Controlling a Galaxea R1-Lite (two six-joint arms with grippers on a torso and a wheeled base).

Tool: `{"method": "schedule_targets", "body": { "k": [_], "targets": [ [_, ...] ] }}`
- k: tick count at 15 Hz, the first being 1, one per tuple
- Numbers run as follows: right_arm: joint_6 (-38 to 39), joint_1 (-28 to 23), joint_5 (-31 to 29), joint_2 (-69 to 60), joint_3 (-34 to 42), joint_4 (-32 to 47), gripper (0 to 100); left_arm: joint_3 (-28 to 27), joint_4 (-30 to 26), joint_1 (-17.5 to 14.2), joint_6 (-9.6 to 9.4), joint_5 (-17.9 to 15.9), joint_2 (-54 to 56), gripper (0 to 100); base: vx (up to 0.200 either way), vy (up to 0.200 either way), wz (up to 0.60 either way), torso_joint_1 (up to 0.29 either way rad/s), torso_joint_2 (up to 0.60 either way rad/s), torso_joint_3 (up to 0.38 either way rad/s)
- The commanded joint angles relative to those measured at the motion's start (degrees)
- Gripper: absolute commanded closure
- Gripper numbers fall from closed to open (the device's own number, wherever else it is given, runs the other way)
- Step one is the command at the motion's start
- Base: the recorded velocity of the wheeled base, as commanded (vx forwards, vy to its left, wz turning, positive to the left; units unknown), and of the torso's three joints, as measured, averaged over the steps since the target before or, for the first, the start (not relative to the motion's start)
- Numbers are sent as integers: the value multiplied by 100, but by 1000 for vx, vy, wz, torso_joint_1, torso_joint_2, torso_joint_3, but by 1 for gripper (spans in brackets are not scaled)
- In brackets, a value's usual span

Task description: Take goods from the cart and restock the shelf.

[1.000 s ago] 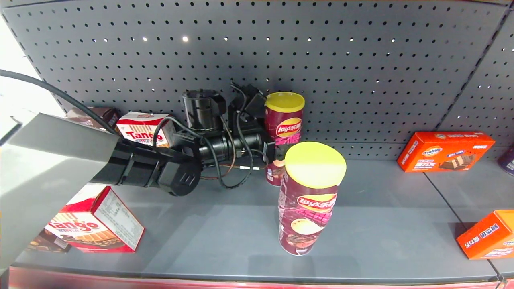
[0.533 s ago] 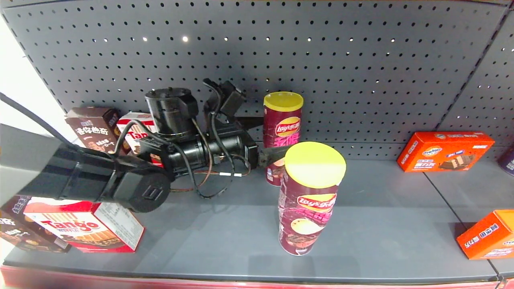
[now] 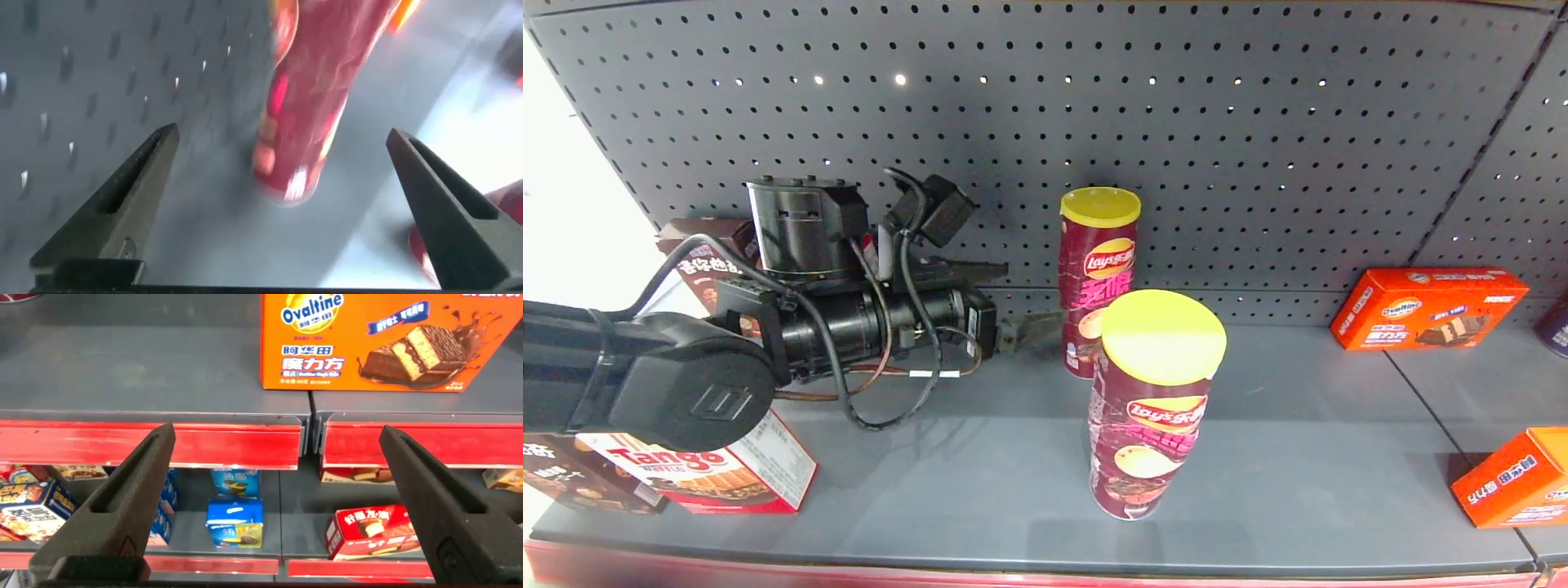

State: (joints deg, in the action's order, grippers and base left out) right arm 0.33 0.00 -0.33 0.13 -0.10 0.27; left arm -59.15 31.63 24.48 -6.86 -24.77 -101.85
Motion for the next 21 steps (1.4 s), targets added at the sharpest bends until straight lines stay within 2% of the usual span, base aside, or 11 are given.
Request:
{"method": "schedule_targets", "body": {
  "k": [1, 2, 3, 4, 7, 21],
  "targets": [
    [2, 0, -2, 13, 1, 0, 0, -79, -456, -22, -474, 201, 192, 0, 0, 0, 0, 0, 0, 0],
    [2, 0, -2, 13, 1, 0, 0, -88, -544, -22, -764, 359, 183, 0, 0, 0, 0, 0, 0, 0],
    [2, 0, -2, 13, 1, 0, 0, -97, -553, -13, -852, 500, 148, 0, 0, 0, 0, 0, 0, 0],
    [2, 0, -2, 13, 1, 0, 0, -194, -562, 31, -852, 781, 8, 0, 0, 0, 0, 0, 0, 0],
    [2, 0, -2, 13, 1, 0, 0, -387, -536, 39, -843, 1036, -247, 0, 0, 0, 0, 0, 0, 0],
    [2, 0, -2, 13, 1, 0, 0, -949, -509, 39, -834, 1141, -836, 0, 0, 0, 0, 0, 0, 0]
  ]
}}
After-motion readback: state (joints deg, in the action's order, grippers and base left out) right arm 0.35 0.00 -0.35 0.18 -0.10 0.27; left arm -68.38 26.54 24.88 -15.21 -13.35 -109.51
